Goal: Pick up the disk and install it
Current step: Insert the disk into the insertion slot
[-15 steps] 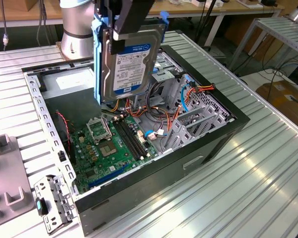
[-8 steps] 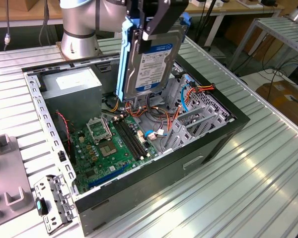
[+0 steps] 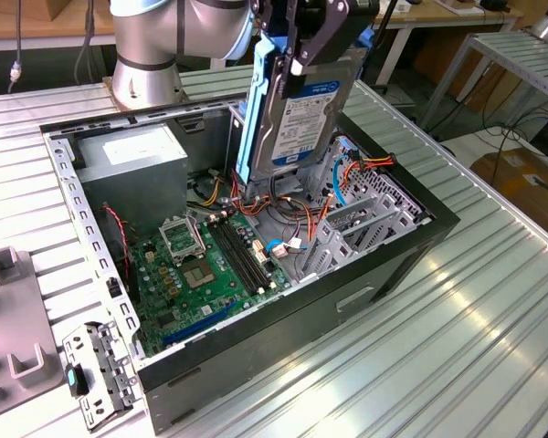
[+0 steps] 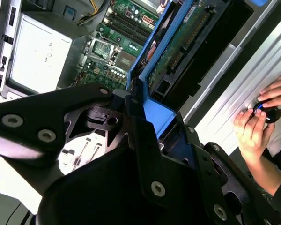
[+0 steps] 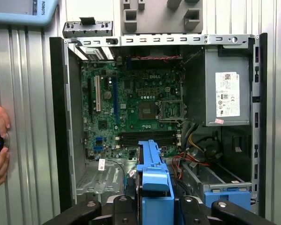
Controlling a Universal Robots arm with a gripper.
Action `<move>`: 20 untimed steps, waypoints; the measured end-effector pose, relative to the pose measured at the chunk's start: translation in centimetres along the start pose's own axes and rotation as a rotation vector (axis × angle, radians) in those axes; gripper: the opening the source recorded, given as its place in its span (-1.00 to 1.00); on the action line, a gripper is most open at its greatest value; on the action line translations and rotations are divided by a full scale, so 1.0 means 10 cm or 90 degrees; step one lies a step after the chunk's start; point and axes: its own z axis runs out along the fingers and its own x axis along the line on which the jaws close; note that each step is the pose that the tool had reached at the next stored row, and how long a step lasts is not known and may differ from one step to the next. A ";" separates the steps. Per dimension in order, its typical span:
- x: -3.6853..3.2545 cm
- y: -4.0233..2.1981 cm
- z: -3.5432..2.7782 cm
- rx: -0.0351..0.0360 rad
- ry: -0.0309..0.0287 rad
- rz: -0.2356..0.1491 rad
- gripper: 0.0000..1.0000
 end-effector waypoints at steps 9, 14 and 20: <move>0.188 -0.129 0.027 -0.0012 0.0001 0.000 -0.25; 0.204 -0.345 0.042 -0.0022 0.0002 0.000 -0.25; 0.217 -0.484 0.052 -0.0022 0.0003 0.000 -0.25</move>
